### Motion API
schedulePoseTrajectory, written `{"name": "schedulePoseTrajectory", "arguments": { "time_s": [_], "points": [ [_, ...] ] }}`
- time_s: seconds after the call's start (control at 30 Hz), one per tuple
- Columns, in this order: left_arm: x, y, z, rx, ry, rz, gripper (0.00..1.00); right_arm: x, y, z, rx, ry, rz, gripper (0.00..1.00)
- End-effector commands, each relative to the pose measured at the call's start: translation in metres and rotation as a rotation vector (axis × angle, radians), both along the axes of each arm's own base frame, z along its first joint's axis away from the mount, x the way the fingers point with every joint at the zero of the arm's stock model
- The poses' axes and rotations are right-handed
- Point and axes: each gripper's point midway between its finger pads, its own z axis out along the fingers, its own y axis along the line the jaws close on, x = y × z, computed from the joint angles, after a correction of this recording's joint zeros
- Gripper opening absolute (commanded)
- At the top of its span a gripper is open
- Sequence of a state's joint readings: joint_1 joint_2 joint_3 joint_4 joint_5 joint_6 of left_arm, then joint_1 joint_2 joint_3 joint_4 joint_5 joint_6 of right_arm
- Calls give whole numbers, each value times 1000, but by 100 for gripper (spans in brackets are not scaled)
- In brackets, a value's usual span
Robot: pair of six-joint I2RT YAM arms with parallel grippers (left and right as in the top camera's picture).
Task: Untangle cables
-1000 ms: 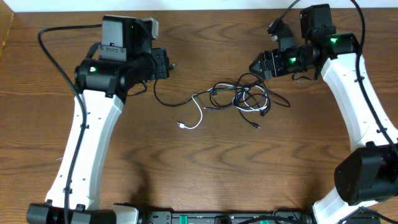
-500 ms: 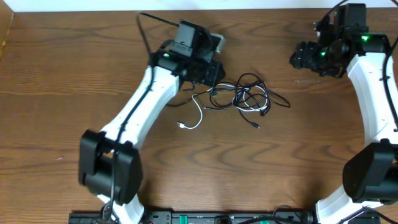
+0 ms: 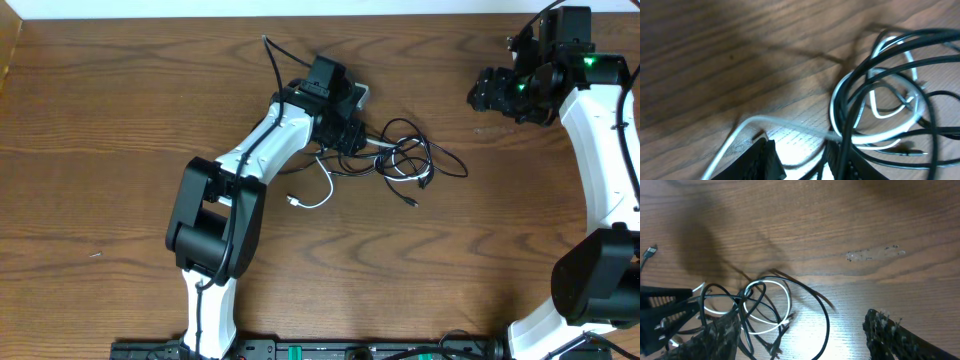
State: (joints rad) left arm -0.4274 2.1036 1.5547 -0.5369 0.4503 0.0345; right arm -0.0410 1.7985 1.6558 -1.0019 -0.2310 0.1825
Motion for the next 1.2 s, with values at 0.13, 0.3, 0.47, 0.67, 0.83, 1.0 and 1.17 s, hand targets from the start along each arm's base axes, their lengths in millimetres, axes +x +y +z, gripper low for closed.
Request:
{"name": "schedulePoseTrajectory", "arguments": {
  "time_s": [0.13,0.3,0.47,0.67,0.83,1.0,1.17],
  "points": [
    [-6,1,-12,22,38,-19,20,1,5,8,4,-21,17,77],
    [2,4,19,-5,-18,-2,7,1,20,10,28,-33,80,77],
    [5,4,90,-66,-154,0,7,0,53,18,103,-85,244,77],
    [-10,8,180,-162,-302,37,8,-3,97,34,203,-170,439,81],
    [-22,12,219,-211,-362,48,8,-5,111,34,204,-175,472,81],
    [-25,13,235,-230,-400,50,8,-10,129,35,212,-174,514,81],
    [-26,14,236,-230,-401,50,8,-18,154,41,251,-196,590,80]
  ]
}}
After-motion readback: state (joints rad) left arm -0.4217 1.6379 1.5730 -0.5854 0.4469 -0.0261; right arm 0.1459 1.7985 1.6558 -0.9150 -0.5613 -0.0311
